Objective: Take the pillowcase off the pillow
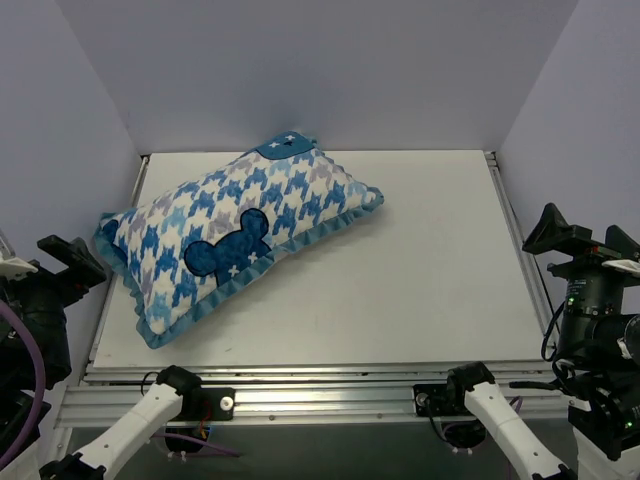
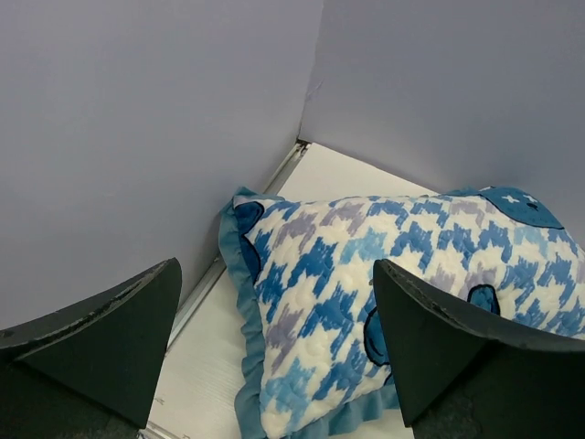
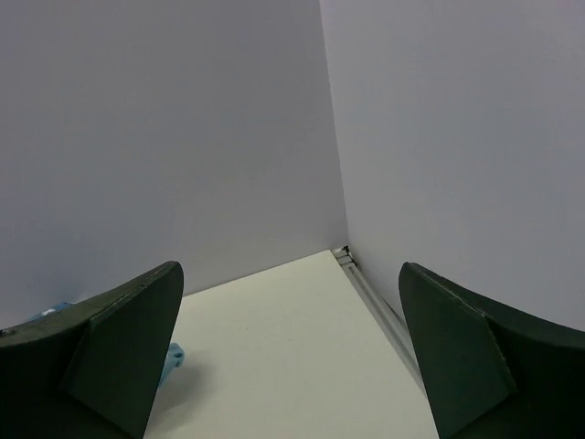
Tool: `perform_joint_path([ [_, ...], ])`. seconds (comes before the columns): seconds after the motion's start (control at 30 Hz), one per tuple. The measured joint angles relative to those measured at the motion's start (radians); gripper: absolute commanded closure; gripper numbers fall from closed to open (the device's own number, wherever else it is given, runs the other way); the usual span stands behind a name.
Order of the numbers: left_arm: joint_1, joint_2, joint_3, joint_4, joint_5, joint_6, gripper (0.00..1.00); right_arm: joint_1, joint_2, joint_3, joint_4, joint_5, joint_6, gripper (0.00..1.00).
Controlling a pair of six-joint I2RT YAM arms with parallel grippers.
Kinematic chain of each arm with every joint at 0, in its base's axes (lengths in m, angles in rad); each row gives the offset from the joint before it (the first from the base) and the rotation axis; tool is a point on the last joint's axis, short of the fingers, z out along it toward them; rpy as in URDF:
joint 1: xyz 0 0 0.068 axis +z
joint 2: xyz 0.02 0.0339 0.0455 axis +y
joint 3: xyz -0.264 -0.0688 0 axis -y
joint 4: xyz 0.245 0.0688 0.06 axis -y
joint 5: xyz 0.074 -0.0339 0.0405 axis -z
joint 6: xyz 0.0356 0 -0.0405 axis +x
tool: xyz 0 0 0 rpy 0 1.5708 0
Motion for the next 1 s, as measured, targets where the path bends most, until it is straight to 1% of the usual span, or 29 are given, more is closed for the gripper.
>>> perform_joint_path([
  [0.07, 0.0, 0.006, -0.01, 0.005, 0.006, 0.002, 0.06, 0.0, 0.005, -0.006, 0.003, -0.011, 0.002, 0.0],
  [0.2, 0.0, 0.043, -0.047, 0.014, 0.061, 0.011, 0.06, 0.0, 0.03, -0.026, 0.004, -0.05, 0.027, 0.0],
  [0.33, 0.0, 0.145, -0.113, 0.023, 0.158, 0.018, 0.06, 0.0, 0.088, -0.057, 0.003, -0.115, 0.079, 0.0],
  [0.43, 0.0, 0.274, -0.179, 0.032, 0.24, 0.016, 0.06, 0.0, 0.151, -0.086, 0.001, -0.188, 0.121, 0.0],
  [0.6, 0.0, 0.55, -0.245, 0.11, 0.36, 0.011, 0.06, 0.0, 0.274, -0.142, -0.008, -0.385, 0.161, 0.0],
  [0.67, 0.0, 0.647, -0.26, 0.153, 0.383, 0.019, 0.06, 0.001, 0.318, -0.18, -0.006, -0.469, 0.174, 0.0],
  [0.9, 0.008, 0.927, -0.25, 0.29, 0.424, 0.067, 0.06, 0.005, 0.446, -0.306, -0.021, -0.678, 0.23, 0.0],
  [0.93, 0.008, 0.967, -0.246, 0.302, 0.427, 0.071, 0.02, 0.006, 0.452, -0.319, -0.02, -0.702, 0.24, 0.0],
  [0.97, 0.008, 1.003, -0.241, 0.308, 0.43, 0.076, 0.05, 0.006, 0.452, -0.333, -0.018, -0.723, 0.247, 0.0],
  [1.0, 0.006, 1.035, -0.236, 0.312, 0.434, 0.075, 0.14, 0.006, 0.452, -0.347, -0.015, -0.739, 0.255, 0.0],
])
